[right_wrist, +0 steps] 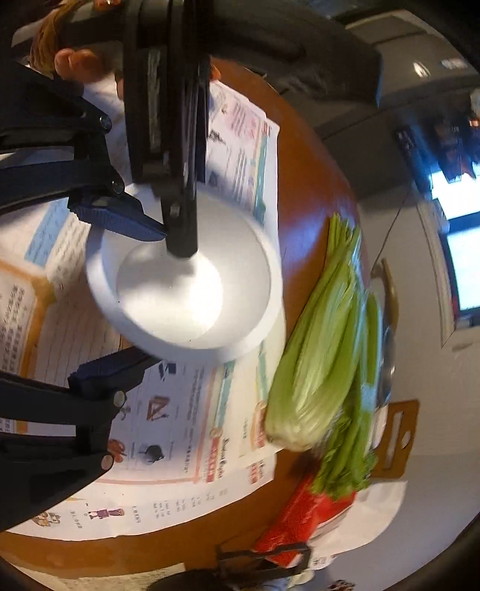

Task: Organize plates and bowls
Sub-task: 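Carry the red paper cup with the left tool over the steel bowl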

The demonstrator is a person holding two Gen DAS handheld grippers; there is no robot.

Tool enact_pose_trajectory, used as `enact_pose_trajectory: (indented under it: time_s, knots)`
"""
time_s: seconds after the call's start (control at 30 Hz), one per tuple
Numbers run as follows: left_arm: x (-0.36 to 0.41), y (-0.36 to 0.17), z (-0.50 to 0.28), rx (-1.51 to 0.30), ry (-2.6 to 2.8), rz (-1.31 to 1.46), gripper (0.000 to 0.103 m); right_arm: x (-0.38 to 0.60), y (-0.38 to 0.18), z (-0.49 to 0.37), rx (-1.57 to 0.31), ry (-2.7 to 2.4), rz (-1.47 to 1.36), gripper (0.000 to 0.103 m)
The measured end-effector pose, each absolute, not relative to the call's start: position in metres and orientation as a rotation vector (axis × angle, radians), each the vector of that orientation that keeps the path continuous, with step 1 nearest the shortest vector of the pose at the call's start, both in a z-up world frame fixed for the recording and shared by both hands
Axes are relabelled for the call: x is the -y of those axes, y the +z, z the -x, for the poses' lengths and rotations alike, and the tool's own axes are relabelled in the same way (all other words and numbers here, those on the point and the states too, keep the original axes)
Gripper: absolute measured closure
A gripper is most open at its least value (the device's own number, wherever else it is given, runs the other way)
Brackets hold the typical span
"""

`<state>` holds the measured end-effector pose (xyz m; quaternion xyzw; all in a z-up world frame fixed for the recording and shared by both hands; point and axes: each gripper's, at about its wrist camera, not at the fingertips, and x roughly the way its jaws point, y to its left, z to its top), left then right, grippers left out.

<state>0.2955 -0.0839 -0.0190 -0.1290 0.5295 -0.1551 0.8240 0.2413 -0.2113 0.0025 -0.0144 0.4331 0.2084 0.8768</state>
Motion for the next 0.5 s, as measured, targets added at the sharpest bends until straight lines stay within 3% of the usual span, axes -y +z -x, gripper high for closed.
enact_pose_trajectory:
  time_s: [0.5]
  knots:
    - [0.082, 0.026, -0.248, -1.015, -0.377, 0.276, 0.067, 0.213, 0.038, -0.2, -0.85, 0.443, 0.008, 0.045]
